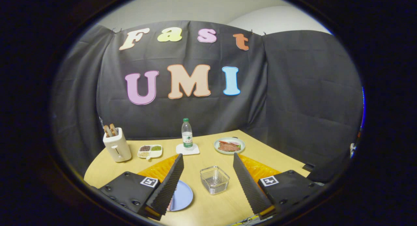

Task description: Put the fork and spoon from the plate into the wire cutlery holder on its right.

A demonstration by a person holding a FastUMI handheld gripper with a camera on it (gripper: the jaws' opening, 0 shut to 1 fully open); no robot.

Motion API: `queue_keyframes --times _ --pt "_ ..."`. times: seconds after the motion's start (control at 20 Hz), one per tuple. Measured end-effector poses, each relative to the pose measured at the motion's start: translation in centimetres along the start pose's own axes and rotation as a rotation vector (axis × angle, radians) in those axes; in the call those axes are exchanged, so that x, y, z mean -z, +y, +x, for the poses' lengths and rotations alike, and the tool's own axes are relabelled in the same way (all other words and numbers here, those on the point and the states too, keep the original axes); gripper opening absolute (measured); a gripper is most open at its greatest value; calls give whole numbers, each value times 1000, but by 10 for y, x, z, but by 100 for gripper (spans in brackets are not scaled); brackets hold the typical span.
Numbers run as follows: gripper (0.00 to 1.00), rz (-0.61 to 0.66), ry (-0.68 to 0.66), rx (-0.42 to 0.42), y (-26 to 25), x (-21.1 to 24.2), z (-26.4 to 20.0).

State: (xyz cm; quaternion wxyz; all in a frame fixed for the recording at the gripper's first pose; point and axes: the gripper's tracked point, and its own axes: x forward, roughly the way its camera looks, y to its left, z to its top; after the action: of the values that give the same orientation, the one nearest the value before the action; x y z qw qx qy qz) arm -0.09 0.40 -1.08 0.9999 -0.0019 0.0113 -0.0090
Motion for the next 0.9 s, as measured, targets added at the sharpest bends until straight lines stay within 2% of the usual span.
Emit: queue_keyframes --times 0.9 --pt "97 -65 107 -87 19 27 23"
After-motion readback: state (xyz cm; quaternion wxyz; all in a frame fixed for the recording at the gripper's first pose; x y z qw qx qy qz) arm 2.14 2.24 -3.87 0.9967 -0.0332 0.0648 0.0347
